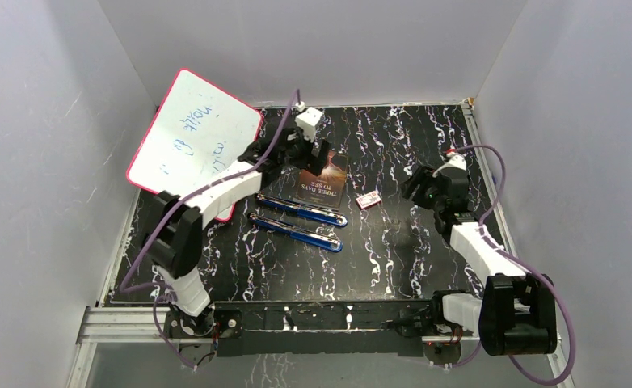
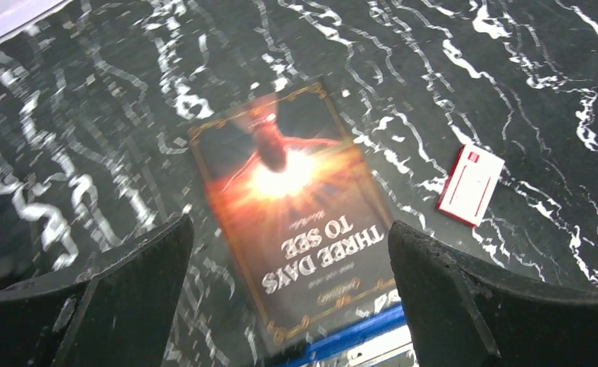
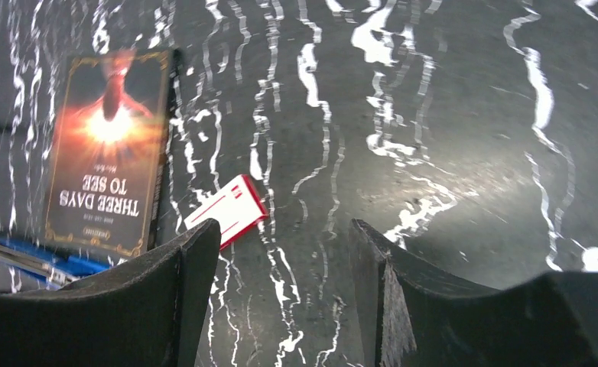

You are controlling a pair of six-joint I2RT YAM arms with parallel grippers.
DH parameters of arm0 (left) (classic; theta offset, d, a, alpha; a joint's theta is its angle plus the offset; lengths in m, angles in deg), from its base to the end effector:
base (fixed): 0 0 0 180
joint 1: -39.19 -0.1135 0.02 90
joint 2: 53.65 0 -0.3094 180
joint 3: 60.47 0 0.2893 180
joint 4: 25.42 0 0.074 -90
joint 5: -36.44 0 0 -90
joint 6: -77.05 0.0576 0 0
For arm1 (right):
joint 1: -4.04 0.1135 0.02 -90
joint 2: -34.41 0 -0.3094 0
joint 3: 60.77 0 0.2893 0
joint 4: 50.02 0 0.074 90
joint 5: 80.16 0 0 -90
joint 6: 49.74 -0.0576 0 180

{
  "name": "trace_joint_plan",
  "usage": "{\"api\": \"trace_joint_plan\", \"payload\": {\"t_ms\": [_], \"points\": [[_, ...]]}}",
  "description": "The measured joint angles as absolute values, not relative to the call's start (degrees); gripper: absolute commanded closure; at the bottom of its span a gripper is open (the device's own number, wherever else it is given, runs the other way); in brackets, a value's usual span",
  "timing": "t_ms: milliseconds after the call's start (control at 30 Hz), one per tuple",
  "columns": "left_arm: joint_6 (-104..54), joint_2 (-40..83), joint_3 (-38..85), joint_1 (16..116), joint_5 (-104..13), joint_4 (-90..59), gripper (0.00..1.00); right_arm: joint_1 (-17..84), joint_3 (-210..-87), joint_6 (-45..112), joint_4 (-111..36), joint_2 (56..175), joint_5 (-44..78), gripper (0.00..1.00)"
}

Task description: Load the staples into the stapler

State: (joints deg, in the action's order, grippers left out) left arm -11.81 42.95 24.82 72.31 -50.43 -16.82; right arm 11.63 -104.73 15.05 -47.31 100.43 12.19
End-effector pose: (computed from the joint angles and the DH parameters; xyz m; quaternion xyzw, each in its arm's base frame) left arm 0.3860 -0.2556 0.3193 0.2560 0.7775 -0.1796 0.5456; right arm 0.2790 0.0396 0.2324 0.1181 0.8339 0.1687 0.5121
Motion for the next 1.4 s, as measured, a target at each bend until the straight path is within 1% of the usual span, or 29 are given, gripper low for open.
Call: {"api": "trace_joint_plan", "payload": {"t_ms": [100, 233, 467, 567, 633, 767, 900, 1033, 1233, 1300, 1400], "points": [[-10.12, 49.44, 29.54, 73.65, -47.46, -17.54, 0.02, 7.65, -103.62, 12.08, -45.78, 99.14, 12.04, 0.29], [-6.01, 57.81, 35.66, 77.12, -45.07, -17.96, 0.02, 6.19, -101.17, 9.61, -44.44, 95.36, 11.06, 0.3], [-1.69, 69.66, 43.6, 80.12, -36.61, -18.13, 0.13, 5.49, -100.56, 7.92, -42.87, 91.47, 9.29, 0.3], [-1.62, 73.29, 45.91, 79.83, -31.87, -18.02, 0.12, 5.49, -100.32, 7.9, -41.97, 90.72, 9.13, 0.3], [-1.64, 74.45, 46.55, 79.81, -29.16, -18.02, 0.08, 5.47, -100.01, 7.9, -41.16, 90.35, 9.13, 0.29], [-1.71, 75.19, 46.61, 80.01, -26.12, -18.05, 0.05, 5.27, -99.2, 7.9, -40.7, 89.83, 9.31, 0.29], [-1.69, 75.21, 46.61, 81.17, -26.08, -18.29, 0.03, 5.23, -99.03, 7.97, -39.68, 89.41, 9.57, 0.29], [-1.67, 75.21, 46.57, 82.74, -28.48, -19.42, 0.02, 5.23, -98.98, 8.12, -39.37, 89.06, 9.61, 0.29], [-1.34, 75.58, 46.37, 84.6, -34.45, -20.76, 0.04, 5.23, -98.3, 8.75, -39.2, 88.36, 9.83, 0.29], [-1.05, 75.6, 45.85, 84.95, -35.02, -20.95, 0.06, 5.23, -98.13, 8.93, -38.91, 88.23, 9.83, 0.29], [-0.31, 75.82, 44.29, 85.58, -35.26, -21.13, 0.14, 5.23, -98.13, 8.99, -38.91, 88.23, 10.03, 0.29]]}}
